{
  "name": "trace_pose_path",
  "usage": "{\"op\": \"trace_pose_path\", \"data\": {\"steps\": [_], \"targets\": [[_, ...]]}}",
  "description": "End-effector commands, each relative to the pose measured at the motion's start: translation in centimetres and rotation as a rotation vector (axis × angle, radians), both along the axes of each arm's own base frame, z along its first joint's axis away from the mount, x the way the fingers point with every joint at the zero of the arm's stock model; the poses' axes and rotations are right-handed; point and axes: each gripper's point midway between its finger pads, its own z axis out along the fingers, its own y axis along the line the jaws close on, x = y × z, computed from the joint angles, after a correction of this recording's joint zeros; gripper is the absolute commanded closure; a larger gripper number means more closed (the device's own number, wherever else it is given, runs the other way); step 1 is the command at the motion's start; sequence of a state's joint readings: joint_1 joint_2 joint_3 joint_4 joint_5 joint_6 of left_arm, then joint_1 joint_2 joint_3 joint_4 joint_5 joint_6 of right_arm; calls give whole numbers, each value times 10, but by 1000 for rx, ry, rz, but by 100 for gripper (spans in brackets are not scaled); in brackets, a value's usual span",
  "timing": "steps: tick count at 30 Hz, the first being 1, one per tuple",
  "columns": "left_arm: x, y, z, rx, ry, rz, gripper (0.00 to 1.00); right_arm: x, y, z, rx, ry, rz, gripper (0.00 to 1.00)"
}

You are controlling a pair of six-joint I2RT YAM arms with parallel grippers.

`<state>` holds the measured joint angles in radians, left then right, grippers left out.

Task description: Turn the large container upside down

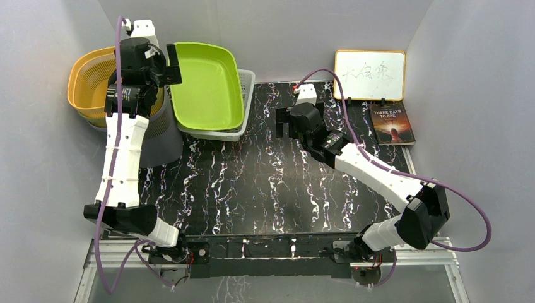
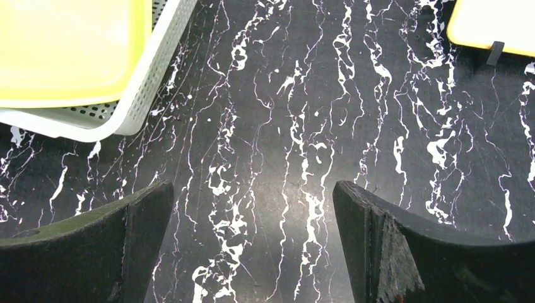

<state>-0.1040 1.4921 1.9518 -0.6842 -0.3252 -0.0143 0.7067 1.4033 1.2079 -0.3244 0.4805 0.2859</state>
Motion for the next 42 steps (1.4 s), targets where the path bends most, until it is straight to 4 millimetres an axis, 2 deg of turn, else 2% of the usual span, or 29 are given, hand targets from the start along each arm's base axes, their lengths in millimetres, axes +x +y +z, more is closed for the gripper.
{"op": "trace_pose_path", "data": {"steps": [1,11,23,32,37,42], "targets": [[-9,4,13,4,-40,-10,2,7,4,40,51,-128,20,2],[-7,5,10,21,-27,-22,2,4,-7,48,22,-183,15,2],[-6,24,-15,58,75,52,8,6,1,21,-26,-122,51,2],[9,23,-23,15,70,50,17,8,-1,4,-73,-97,50,2],[20,21,-32,8,93,31,27,8,-2,0,-87,-91,44,2],[22,22,-32,6,88,35,34,8,-4,-5,-99,-85,41,2]]}}
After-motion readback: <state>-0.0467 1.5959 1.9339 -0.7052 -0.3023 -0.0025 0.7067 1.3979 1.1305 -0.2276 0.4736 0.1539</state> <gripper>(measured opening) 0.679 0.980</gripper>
